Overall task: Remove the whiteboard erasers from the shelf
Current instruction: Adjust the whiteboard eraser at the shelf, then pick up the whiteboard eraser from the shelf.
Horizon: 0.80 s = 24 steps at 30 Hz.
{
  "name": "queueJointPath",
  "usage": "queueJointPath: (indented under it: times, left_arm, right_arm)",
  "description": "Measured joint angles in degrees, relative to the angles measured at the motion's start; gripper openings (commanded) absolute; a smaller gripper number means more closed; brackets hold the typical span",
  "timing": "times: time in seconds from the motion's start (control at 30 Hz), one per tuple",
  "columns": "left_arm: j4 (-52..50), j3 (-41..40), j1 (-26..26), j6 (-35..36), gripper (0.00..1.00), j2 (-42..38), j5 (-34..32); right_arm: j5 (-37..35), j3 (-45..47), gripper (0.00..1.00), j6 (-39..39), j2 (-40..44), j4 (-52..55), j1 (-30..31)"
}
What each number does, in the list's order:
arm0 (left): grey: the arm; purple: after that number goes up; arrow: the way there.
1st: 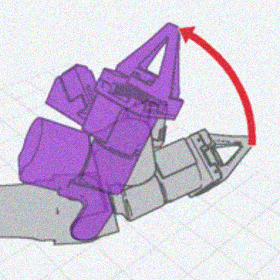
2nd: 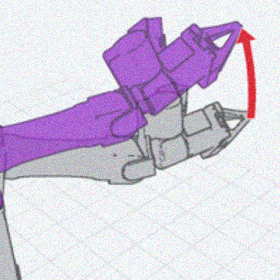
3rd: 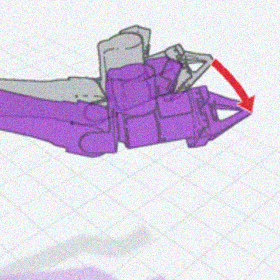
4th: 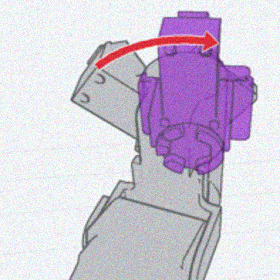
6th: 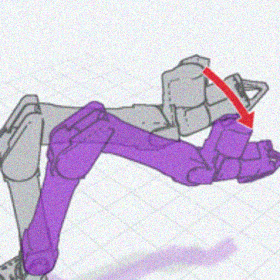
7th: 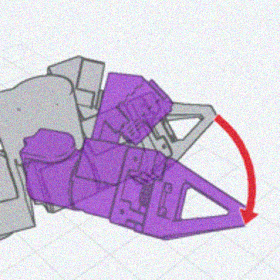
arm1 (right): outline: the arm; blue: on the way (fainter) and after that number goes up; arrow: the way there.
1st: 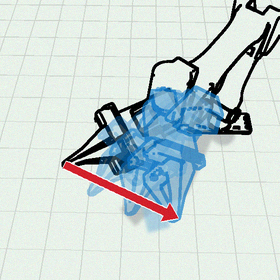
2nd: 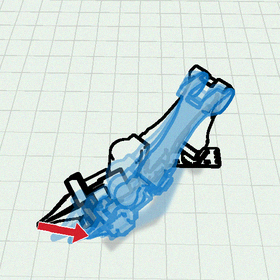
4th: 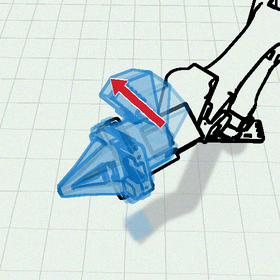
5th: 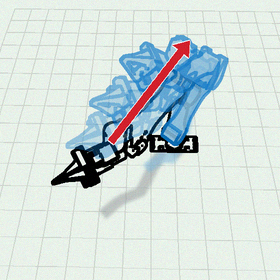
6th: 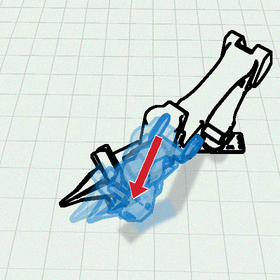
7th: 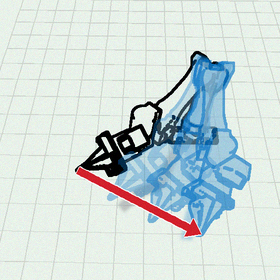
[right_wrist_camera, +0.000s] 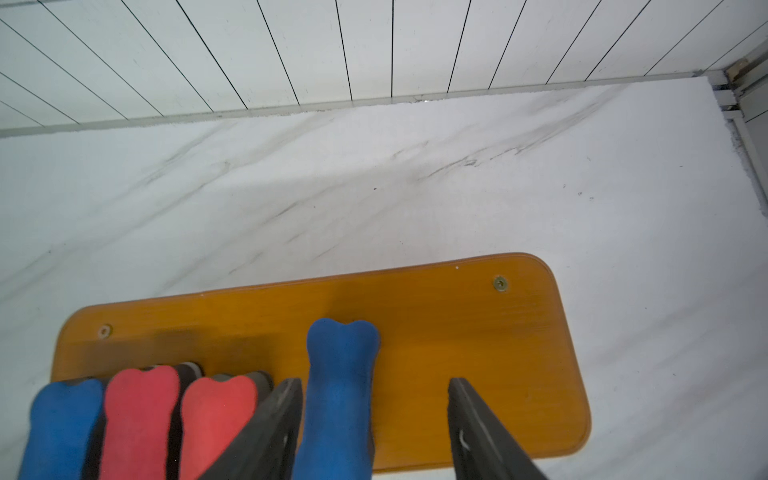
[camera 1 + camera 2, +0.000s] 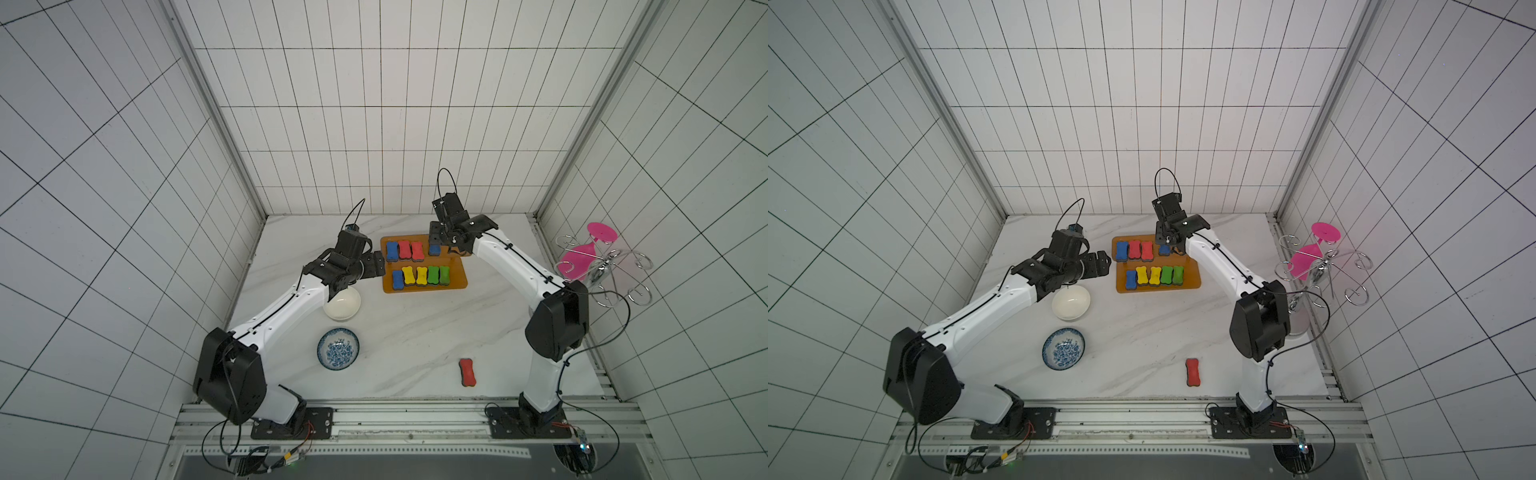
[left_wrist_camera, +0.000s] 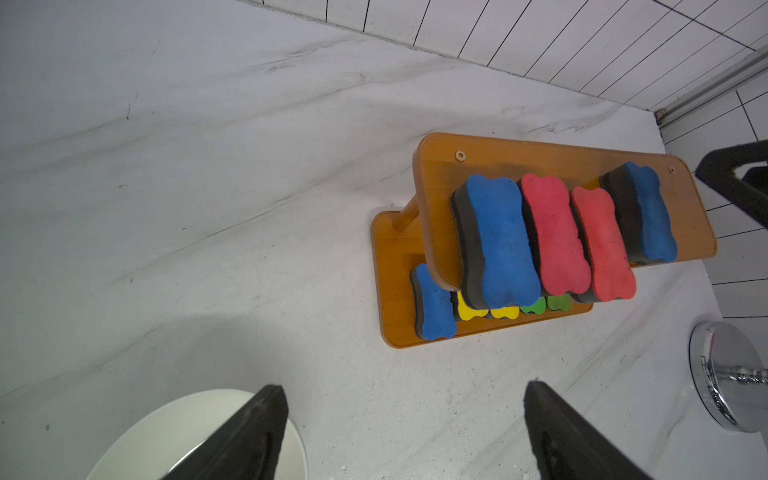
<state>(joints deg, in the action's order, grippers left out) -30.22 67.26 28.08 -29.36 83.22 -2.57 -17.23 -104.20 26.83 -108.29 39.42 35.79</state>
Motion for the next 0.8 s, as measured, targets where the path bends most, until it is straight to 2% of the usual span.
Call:
queueJointPath:
  times: [0.27, 0.63, 0.8]
  left_arm:
    - [-0.66, -0.66, 0.0, -0.39, 0.93, -0.9, -0.39]
    - [-0.87, -0.66, 0.0, -0.68, 0.93, -0.9, -0.39]
    - [-0.87, -0.66, 0.0, -0.74, 0.93, -0.9, -0.39]
  right_arm:
    - [0.52, -6.47, 0.58, 0.66, -3.69, 3.78, 0.81]
    - [1.97, -6.54, 0.56, -0.5, -7.54, 7.19, 0.28]
    - [2.12, -6.54, 0.5, -0.59, -7.76, 7.17, -0.15]
